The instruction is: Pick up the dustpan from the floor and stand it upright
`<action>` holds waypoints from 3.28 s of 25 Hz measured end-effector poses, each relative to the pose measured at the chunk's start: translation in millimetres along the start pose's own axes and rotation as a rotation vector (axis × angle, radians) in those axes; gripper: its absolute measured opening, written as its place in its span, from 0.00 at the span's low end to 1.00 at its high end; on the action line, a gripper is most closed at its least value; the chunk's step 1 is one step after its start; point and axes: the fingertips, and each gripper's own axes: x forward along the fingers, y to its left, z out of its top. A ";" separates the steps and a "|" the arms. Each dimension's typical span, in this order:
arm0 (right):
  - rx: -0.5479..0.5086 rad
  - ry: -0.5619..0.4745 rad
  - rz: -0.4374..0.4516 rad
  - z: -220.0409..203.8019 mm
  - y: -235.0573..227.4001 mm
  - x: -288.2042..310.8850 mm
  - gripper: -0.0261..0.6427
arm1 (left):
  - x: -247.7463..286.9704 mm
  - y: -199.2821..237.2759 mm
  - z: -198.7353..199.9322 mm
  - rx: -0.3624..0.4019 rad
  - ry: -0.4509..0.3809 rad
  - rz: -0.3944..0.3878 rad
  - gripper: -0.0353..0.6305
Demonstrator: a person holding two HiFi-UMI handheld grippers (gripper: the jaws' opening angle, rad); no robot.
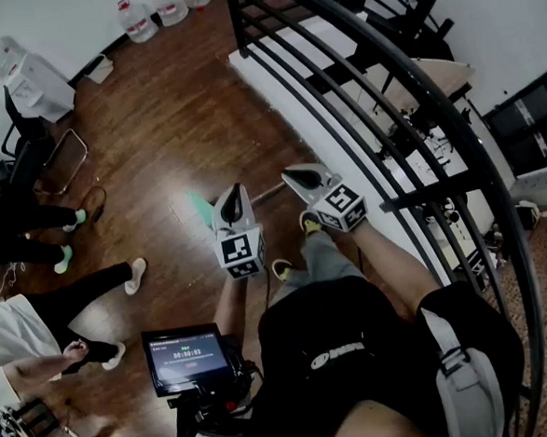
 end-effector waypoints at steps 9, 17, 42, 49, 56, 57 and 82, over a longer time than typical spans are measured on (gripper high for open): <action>-0.034 -0.036 -0.087 32.3 -142.2 41.2 0.04 | 128.8 16.5 44.5 0.066 -0.044 -0.007 0.08; 0.046 -0.007 -0.099 33.1 -225.9 31.4 0.04 | 189.4 -10.2 39.6 0.104 0.083 -0.015 0.08; 0.353 0.915 -0.226 -555.5 -402.2 136.7 0.35 | 330.4 96.7 -411.6 -0.110 0.655 -0.016 0.08; 0.272 0.989 -0.224 -615.7 -413.6 155.1 0.33 | 343.7 96.2 -447.6 -0.120 0.611 -0.050 0.08; 0.250 1.023 -0.316 -640.1 -444.7 171.3 0.28 | 359.5 113.2 -456.3 -0.129 0.587 -0.039 0.08; 0.250 1.033 -0.324 -643.9 -446.7 171.6 0.27 | 360.5 116.3 -458.1 -0.135 0.585 -0.033 0.08; 0.345 0.849 -0.311 -385.0 -402.4 156.5 0.17 | 334.7 86.5 -263.3 -0.132 0.407 0.008 0.08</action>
